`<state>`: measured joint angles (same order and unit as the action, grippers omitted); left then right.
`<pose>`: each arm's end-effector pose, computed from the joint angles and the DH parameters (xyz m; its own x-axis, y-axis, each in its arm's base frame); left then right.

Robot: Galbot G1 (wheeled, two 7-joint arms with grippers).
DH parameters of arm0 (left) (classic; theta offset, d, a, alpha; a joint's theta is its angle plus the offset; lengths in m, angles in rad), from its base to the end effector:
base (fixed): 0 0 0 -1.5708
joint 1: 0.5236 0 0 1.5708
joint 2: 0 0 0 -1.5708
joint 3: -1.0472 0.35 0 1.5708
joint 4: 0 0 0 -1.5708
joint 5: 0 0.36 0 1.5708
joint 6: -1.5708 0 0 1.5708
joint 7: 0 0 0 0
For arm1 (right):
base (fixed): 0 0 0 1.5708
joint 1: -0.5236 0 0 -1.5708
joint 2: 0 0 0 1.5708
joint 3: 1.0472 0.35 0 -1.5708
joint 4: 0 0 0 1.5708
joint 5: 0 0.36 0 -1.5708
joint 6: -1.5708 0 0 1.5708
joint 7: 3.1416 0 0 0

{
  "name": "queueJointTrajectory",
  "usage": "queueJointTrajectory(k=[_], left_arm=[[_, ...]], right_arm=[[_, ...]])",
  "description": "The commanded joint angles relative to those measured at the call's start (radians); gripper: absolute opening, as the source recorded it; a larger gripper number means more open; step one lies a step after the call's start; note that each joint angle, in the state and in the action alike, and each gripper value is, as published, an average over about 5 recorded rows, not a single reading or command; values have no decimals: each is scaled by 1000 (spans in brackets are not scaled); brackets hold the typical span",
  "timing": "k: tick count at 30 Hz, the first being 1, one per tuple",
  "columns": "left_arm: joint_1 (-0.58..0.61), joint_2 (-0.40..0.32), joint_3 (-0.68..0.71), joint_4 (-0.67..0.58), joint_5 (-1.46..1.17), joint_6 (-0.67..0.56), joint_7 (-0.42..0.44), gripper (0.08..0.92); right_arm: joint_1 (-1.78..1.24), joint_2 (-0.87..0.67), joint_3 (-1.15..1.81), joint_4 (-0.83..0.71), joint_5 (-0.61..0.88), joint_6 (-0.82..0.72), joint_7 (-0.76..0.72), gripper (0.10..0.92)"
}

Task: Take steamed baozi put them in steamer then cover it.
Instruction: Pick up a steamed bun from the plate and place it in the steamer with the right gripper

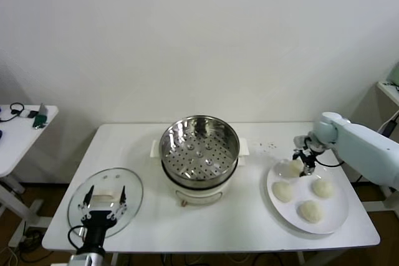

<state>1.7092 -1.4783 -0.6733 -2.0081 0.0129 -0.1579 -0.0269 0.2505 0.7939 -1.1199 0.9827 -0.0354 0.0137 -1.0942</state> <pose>0.1362 0.0667 -0.3498 -0.9942 -0.0956 0.0495 -0.0854 0.9804 0.1775 0.5733 -0.1724 -0.1832 -0.1470 -0.0224 0.9889 -0.9614 -0.2317 -0.1482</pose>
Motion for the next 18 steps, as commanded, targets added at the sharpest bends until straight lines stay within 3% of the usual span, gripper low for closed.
queueJointTrajectory(k=[1,8,18], left_arm=[[1,0,1,-1,-3,1,-1,823],[6,0,8,-6,-18,19,-21,823],[8,7,9,-15,-45,47,-52,823]], right_arm=[[196,2,-166,82,46,55,-6,687],[482,102,-355,177,95,161,-22,689],[601,315,-394,228,-9,316,-11,696]])
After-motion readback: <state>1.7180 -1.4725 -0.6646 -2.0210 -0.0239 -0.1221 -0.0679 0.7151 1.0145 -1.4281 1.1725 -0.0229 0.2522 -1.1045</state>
